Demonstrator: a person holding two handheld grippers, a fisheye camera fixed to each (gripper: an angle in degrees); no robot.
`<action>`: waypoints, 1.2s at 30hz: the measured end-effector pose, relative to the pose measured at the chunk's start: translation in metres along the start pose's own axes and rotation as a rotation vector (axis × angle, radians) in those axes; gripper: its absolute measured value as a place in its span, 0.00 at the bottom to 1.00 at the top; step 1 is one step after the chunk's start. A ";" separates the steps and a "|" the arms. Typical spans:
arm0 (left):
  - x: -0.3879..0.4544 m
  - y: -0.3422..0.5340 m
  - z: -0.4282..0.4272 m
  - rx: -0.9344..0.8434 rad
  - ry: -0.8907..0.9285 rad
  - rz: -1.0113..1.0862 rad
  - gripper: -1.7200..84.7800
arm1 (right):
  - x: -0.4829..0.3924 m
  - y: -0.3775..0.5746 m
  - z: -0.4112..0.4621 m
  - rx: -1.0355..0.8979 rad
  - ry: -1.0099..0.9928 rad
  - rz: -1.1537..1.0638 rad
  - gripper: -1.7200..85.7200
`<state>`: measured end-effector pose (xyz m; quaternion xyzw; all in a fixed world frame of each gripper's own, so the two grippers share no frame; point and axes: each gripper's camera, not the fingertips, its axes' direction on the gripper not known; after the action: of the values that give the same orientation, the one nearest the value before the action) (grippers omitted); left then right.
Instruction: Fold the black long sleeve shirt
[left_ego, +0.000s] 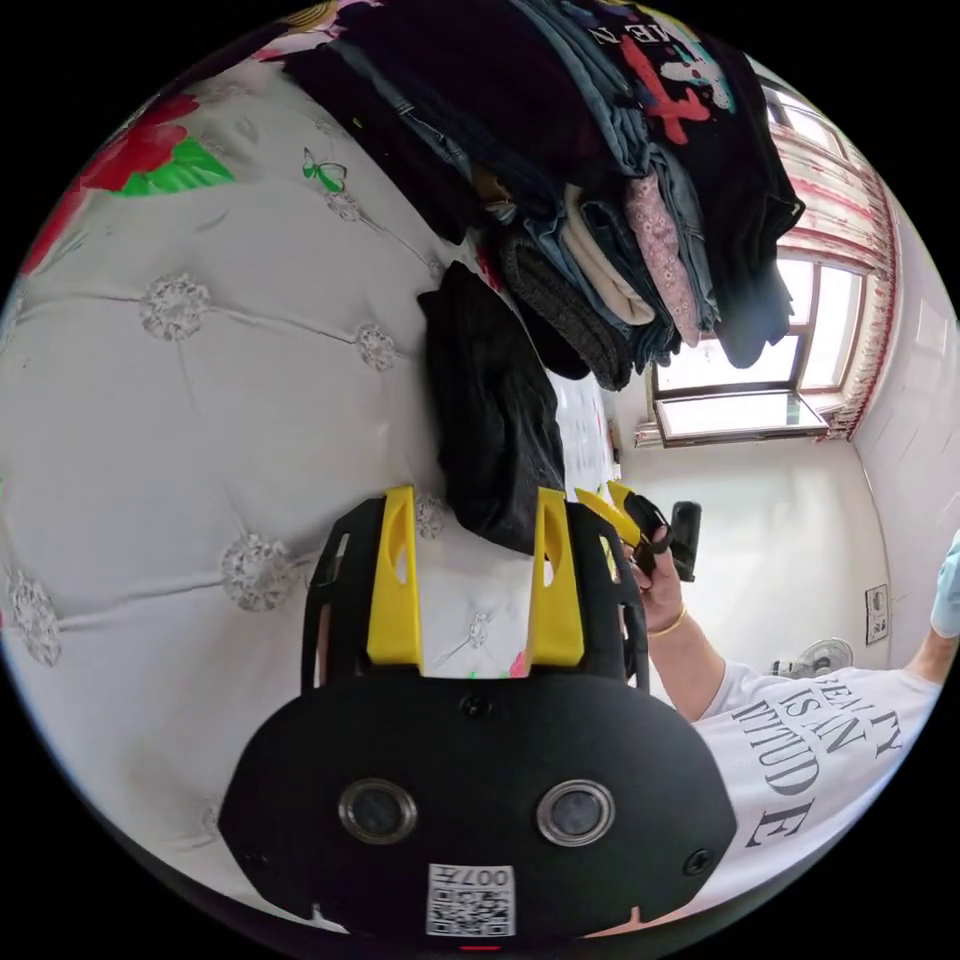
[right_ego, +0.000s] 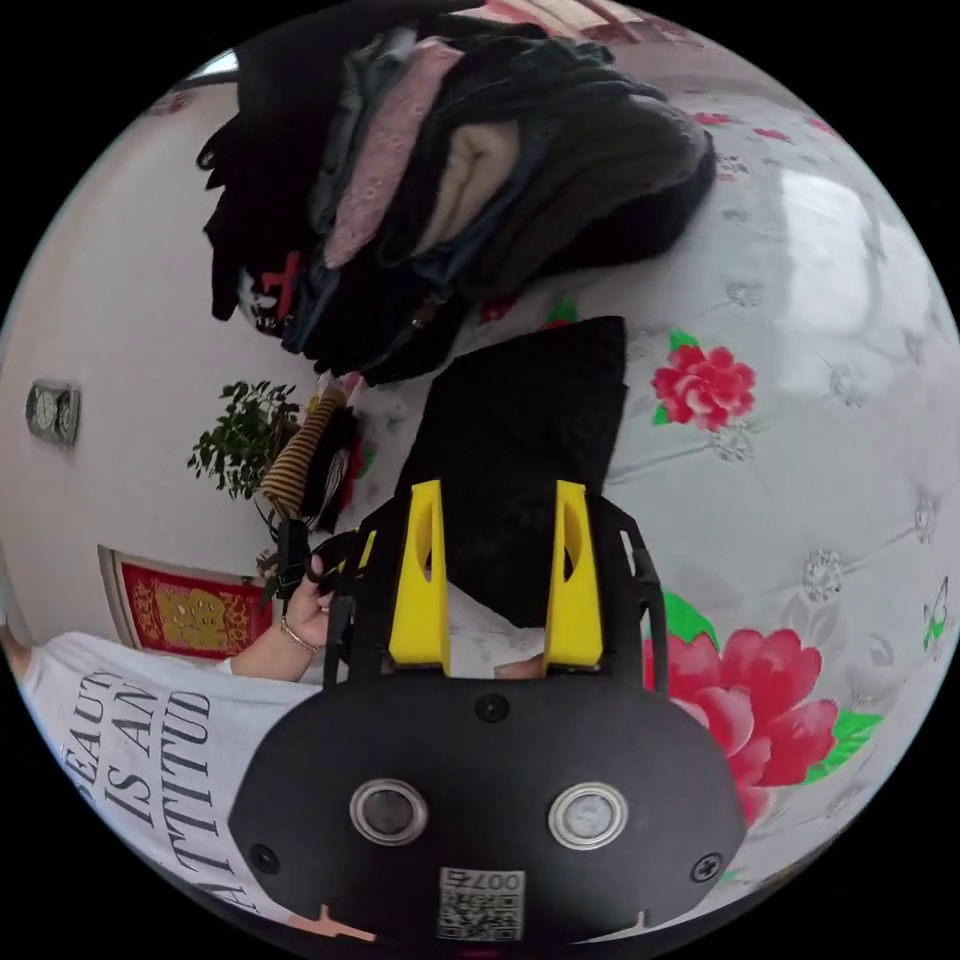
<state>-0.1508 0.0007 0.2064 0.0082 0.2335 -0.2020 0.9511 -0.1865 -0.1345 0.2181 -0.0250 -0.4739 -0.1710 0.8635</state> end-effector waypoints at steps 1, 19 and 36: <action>0.000 -0.003 0.004 -0.009 0.009 0.014 0.20 | 0.015 0.002 0.004 -0.019 -0.009 0.045 0.16; 0.050 -0.070 -0.113 0.129 0.174 0.201 0.09 | -0.126 -0.065 0.029 -0.041 -0.440 -0.105 0.11; -0.031 0.045 -0.403 0.513 -0.489 -0.043 0.09 | -0.318 0.009 0.185 -0.172 -0.253 -0.493 0.12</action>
<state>-0.3359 0.0980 -0.1422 0.1935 -0.0591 -0.2701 0.9413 -0.4902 -0.0014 0.0584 -0.0032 -0.5534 -0.4108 0.7246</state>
